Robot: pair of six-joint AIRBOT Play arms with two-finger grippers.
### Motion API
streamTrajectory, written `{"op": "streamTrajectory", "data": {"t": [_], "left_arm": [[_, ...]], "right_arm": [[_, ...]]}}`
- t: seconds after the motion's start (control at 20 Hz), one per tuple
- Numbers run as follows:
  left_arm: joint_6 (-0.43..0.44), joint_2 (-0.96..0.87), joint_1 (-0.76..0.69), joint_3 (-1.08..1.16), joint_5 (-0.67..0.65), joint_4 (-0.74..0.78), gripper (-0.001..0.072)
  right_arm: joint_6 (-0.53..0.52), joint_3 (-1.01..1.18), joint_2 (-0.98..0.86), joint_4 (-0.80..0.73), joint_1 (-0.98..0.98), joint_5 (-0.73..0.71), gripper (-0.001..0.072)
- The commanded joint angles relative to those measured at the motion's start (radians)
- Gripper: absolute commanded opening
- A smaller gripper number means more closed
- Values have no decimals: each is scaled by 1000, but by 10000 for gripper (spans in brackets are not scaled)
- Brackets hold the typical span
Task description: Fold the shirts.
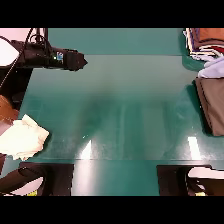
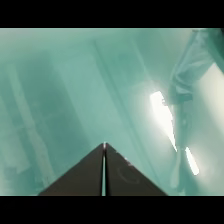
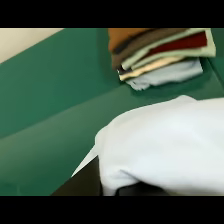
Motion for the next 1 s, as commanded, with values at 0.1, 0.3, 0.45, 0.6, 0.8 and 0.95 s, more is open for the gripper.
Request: {"op": "streamTrajectory", "data": {"t": [0.1, 0.3, 0.45, 0.6, 0.8, 0.95], "left_arm": [[3, 0, -1, 0, -16, 1, 21], [10, 0, -1, 0, -18, 1, 21], [11, 0, -1, 0, -18, 1, 21], [29, 0, -1, 0, -19, 1, 21], [29, 0, -1, 0, -21, 0, 21], [28, 0, 0, 0, -20, 0, 21]], "right_arm": [[0, -299, 193, -117, -124, 91, 18], [37, -607, 347, -321, -200, 93, 19], [38, -782, 407, -370, -286, 101, 251], [38, -856, 426, -361, -371, 117, 616], [37, -772, 428, -135, -350, 122, 616], [37, -660, 428, 42, -154, 114, 612]]}}
